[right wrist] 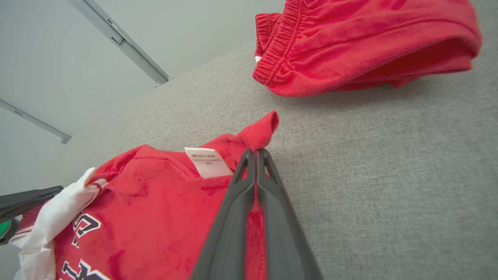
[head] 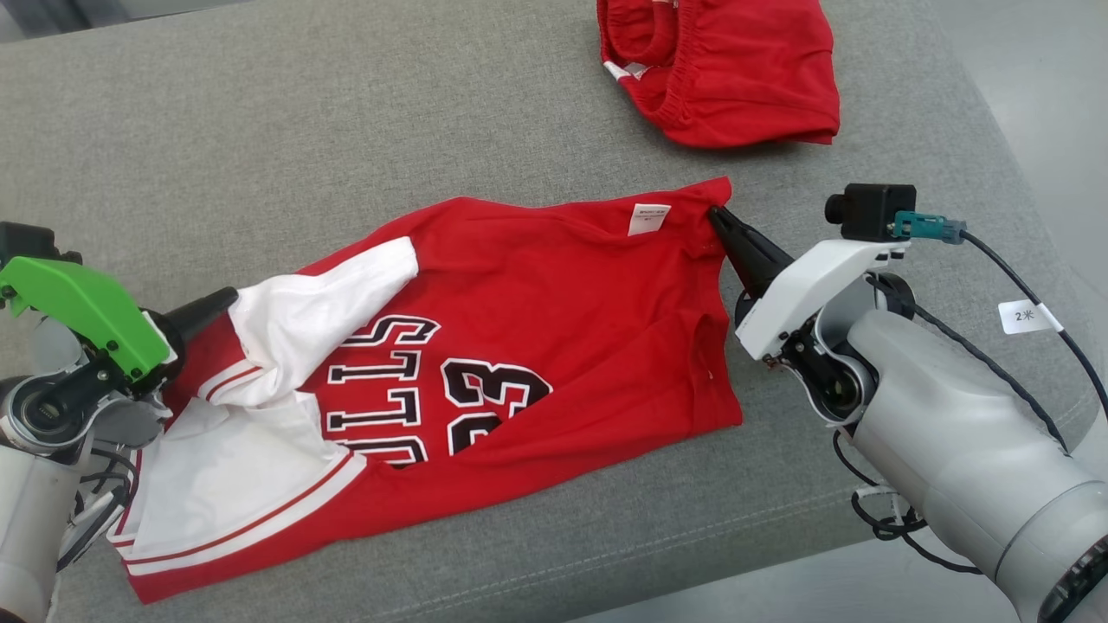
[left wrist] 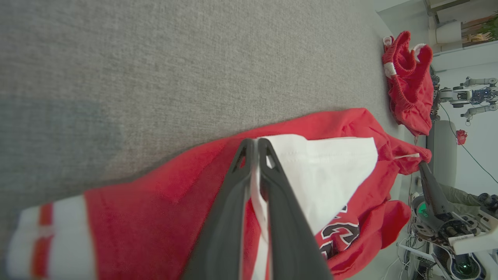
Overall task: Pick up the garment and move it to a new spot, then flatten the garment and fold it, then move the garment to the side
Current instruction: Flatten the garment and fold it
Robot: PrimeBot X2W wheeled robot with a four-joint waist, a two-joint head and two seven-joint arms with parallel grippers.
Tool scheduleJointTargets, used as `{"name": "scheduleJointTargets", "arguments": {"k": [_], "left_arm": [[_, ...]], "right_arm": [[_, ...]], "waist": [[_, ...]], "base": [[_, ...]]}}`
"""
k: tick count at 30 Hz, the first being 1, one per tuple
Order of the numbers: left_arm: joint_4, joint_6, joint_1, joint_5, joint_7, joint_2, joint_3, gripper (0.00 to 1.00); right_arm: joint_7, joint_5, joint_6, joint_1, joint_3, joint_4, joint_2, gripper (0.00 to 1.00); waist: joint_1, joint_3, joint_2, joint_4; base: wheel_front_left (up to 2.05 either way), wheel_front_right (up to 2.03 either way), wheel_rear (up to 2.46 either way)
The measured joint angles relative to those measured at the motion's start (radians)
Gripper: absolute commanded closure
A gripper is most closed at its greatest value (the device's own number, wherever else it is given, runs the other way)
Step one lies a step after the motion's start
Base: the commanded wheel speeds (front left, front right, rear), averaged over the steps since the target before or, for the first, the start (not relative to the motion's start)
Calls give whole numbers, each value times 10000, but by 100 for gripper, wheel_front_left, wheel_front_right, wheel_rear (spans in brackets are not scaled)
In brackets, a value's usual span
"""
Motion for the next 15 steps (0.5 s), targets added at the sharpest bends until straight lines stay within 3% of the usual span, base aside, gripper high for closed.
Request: {"name": "scheduleJointTargets", "arguments": {"k": [8, 15], "left_arm": [[-13, -88, -170, 228, -171, -224, -117, 100], [-719, -176, -1081, 1369, -1718, 224, 79, 100]], "right_arm": [[0, 0, 0, 1, -4, 10, -12, 100], [0, 0, 2, -67, -173, 8, -270, 100]], "waist": [[0, -60, 0, 14], [0, -257, -1, 243]], "base": [[0, 0, 0], [0, 0, 0]]}}
